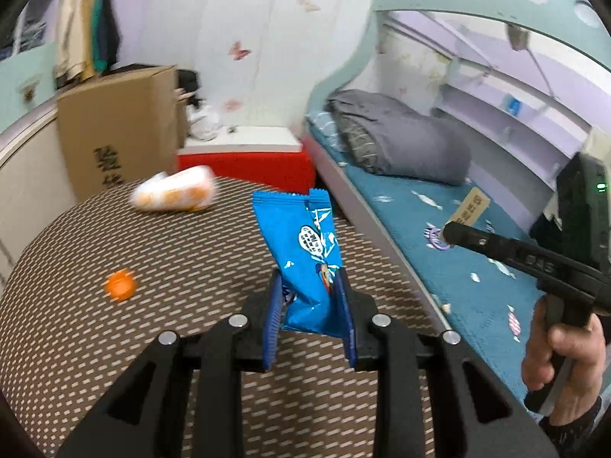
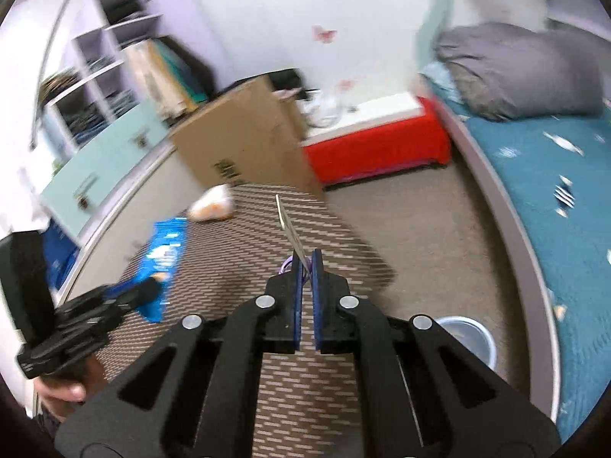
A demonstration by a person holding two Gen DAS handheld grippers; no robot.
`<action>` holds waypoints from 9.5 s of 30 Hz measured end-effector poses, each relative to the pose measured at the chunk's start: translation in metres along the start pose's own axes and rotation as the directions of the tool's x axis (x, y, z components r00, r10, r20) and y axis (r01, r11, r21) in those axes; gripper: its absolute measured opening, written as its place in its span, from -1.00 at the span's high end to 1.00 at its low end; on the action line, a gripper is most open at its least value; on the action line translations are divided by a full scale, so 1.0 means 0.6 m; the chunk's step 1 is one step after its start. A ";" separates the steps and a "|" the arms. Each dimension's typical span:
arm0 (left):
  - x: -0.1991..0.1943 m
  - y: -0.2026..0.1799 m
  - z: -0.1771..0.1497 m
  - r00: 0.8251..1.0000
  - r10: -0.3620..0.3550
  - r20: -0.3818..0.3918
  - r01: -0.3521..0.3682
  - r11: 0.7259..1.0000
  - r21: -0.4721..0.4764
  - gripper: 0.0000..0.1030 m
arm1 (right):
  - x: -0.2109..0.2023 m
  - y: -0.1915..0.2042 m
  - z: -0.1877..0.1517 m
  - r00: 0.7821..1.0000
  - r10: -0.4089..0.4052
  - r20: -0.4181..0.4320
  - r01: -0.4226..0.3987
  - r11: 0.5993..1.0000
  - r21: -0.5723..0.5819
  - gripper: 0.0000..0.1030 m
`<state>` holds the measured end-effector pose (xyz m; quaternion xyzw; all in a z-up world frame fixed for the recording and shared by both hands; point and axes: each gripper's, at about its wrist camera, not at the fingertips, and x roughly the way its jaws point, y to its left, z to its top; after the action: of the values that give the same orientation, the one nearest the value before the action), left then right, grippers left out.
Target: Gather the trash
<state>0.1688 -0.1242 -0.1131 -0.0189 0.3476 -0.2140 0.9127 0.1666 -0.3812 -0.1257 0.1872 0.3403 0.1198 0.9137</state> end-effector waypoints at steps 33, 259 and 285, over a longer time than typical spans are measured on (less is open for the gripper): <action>0.341 -0.315 -0.018 0.919 -0.084 -0.386 0.191 0.950 0.246 0.48 | 0.028 -0.393 -0.121 0.980 -0.196 -0.020 0.184 0.876 0.446 -0.76; -0.291 -0.005 0.020 0.861 0.384 0.333 -0.378 0.922 -0.086 -0.90 | -0.236 0.308 -0.039 0.886 -0.255 0.388 0.338 0.927 -0.162 -0.88; -0.324 -0.007 0.015 0.846 0.391 0.363 -0.377 0.919 -0.112 -0.90 | -0.235 0.327 -0.040 0.885 -0.233 0.404 0.325 0.929 -0.178 -0.88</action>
<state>0.0433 -0.0502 0.0164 -0.0064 0.1656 -0.0129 0.9861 0.0281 -0.2471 0.0218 0.0433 0.1652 -0.0116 0.9852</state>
